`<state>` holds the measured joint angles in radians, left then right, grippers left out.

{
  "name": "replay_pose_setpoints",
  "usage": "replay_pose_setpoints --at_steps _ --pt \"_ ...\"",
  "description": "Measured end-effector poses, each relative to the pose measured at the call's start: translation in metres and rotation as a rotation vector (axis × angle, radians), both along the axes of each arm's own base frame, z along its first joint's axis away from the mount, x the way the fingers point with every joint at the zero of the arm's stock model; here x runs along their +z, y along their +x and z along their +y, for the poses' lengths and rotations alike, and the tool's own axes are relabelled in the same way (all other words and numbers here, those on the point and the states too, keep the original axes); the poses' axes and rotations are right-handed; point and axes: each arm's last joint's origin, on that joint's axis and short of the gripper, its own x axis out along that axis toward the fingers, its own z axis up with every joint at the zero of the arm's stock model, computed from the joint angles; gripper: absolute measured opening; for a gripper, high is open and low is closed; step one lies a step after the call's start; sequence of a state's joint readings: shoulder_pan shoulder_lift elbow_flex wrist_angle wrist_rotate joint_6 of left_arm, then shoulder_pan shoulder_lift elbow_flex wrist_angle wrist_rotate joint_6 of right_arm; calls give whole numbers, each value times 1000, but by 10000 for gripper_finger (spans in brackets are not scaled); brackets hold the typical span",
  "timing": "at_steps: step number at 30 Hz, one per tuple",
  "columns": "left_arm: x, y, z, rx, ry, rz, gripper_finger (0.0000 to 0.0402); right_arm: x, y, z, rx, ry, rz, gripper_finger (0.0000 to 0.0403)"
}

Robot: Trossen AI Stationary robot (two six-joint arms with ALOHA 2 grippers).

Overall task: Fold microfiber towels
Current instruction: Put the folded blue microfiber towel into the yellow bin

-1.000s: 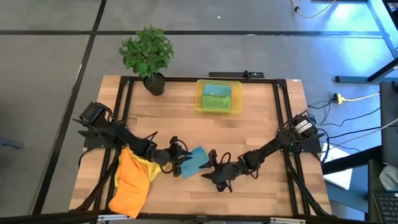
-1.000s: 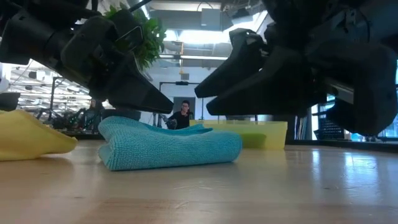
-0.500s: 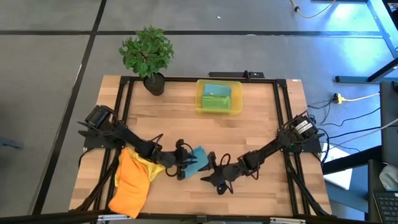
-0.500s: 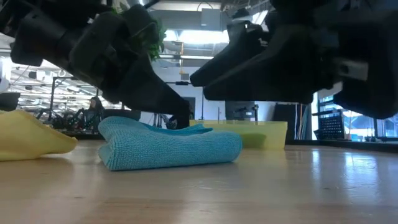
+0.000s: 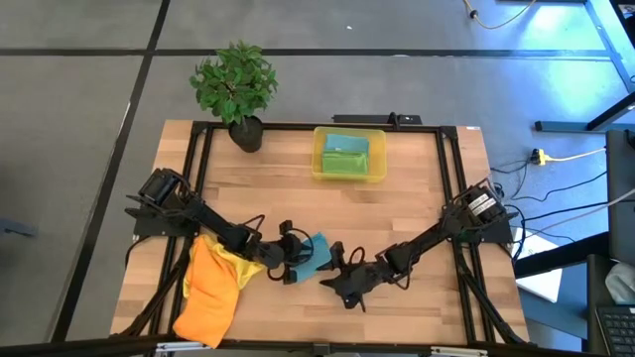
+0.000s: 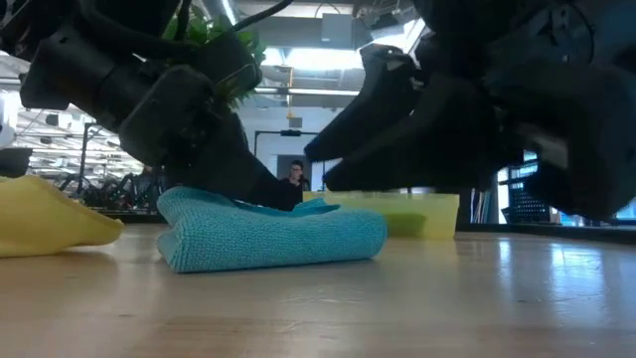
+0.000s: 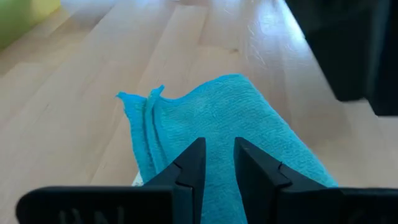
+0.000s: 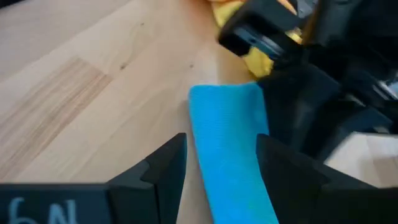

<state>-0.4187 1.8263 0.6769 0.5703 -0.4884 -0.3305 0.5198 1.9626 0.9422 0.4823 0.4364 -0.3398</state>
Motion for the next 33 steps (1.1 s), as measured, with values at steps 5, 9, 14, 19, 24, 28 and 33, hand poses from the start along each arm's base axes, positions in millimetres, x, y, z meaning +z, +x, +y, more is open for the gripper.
replay_pose_setpoints --at_steps 5,9,14,19,24,28,33 --pt "-1 0 1 3 6 12 75 -22 12 7 16 -39 75 194" --pt "-1 -1 1 6 3 16 75 -29 22 12 6 -49 83 194" --pt "-1 -1 1 8 0 12 75 -31 26 15 -2 -42 107 194" --pt "-1 0 1 7 -2 8 75 -31 26 15 8 -41 115 194" --pt "0 0 1 7 -3 5 75 -32 26 15 31 -41 129 199" --pt "4 2 -1 1 -16 -48 75 -32 26 15 22 -33 132 231" --pt "15 4 -1 -17 -9 -82 75 -32 28 10 -9 -14 132 295"
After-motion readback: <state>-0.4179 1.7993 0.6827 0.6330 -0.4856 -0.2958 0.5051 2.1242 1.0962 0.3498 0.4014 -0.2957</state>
